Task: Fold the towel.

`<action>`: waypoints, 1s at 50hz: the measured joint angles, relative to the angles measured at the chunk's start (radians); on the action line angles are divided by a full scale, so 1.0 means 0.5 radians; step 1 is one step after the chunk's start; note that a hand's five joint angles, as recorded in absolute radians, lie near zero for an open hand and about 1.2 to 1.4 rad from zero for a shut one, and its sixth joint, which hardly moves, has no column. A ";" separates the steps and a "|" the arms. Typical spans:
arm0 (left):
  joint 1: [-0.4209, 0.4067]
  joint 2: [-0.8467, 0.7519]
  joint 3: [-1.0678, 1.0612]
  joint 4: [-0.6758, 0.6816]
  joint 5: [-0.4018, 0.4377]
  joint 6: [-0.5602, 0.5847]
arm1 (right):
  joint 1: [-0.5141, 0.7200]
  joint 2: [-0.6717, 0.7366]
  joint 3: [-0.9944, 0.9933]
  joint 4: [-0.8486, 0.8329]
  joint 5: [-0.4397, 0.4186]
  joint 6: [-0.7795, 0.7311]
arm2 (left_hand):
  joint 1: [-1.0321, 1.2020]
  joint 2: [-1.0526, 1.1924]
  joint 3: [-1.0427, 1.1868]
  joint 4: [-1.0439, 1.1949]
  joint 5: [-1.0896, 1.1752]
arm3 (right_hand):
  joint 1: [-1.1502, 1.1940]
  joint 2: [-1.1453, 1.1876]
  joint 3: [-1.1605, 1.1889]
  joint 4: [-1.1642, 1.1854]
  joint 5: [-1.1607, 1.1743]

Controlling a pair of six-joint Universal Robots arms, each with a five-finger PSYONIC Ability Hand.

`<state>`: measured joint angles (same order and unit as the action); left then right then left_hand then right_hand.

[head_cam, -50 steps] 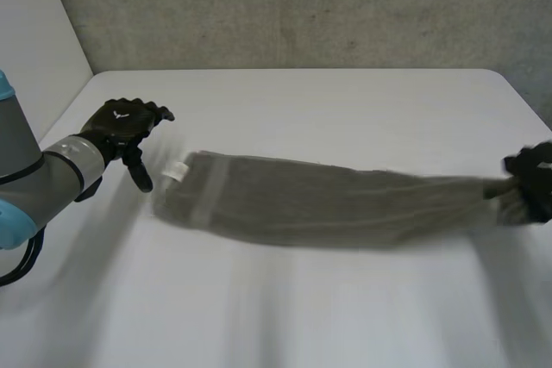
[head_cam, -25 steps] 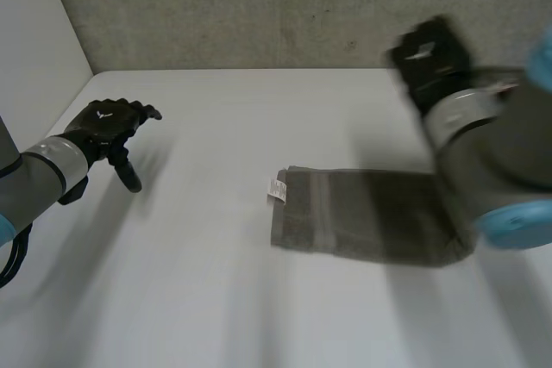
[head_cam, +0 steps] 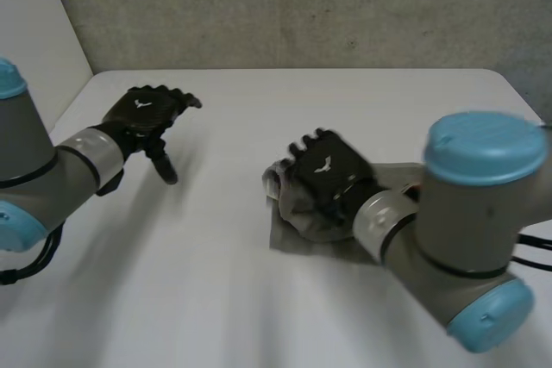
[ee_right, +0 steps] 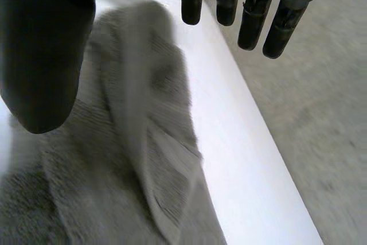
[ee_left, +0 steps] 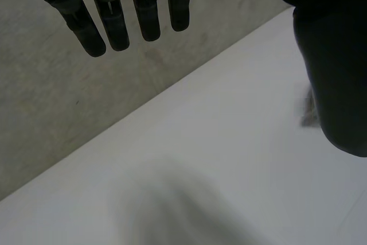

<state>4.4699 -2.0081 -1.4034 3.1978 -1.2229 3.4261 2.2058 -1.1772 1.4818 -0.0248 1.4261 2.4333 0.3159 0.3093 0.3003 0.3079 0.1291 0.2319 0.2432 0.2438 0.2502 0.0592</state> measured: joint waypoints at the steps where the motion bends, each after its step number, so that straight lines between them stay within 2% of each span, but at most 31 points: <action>1: -0.033 -0.004 0.016 0.001 -0.001 -0.020 | -0.049 -0.046 0.027 0.006 -0.003 0.044 | 0.000 0.000 0.000 0.000 0.000 | 0.000 0.000 0.000 0.000 0.000; 9: -0.246 -0.049 0.120 0.000 -0.001 -0.176 | -0.363 -0.231 0.243 0.074 -0.048 0.266 | 0.000 0.000 0.002 0.000 0.008 | -0.007 0.000 0.000 0.000 0.000; 16: -0.484 -0.170 0.267 -0.009 -0.002 -0.322 | -0.610 -0.291 0.515 0.089 -0.198 0.318 | 0.000 0.008 0.022 0.000 0.029 | -0.007 0.000 0.000 0.000 0.000; 23: -0.749 -0.407 0.484 -0.023 -0.009 -0.447 | -0.788 -0.302 0.757 -0.078 -0.344 0.316 | 0.001 0.021 0.039 0.000 0.042 | -0.007 0.000 0.000 0.000 0.000; 30: -0.917 -0.700 0.763 -0.035 -0.075 -0.472 | -0.860 -0.300 0.870 -0.278 -0.373 0.314 | 0.002 0.029 0.050 0.001 0.054 | -0.007 0.000 0.000 0.000 0.000; 41: -0.949 -1.101 1.225 -0.132 -0.362 -0.464 | -0.909 -0.285 0.940 -0.385 -0.319 0.294 | 0.123 0.137 0.159 0.135 0.159 | 0.172 0.135 0.126 0.127 0.185; 45: -0.945 -1.214 1.375 -0.186 -0.547 -0.462 | -0.922 -0.270 0.947 -0.402 -0.271 0.283 | 0.154 0.166 0.188 0.167 0.191 | 0.283 0.246 0.248 0.244 0.307; 50: -0.935 -1.275 1.446 -0.226 -0.760 -0.463 | -0.925 -0.208 0.931 -0.413 -0.186 0.264 | 0.158 0.166 0.192 0.168 0.196 | 0.623 0.600 0.598 0.592 0.636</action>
<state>4.0024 -2.6458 -0.6805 3.0846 -1.6030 3.1944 1.7431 -1.2810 1.9474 -0.2315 1.3333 2.5654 0.3949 0.3924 0.3964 0.3917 0.2269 0.5432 0.5430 0.5427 0.5460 0.3774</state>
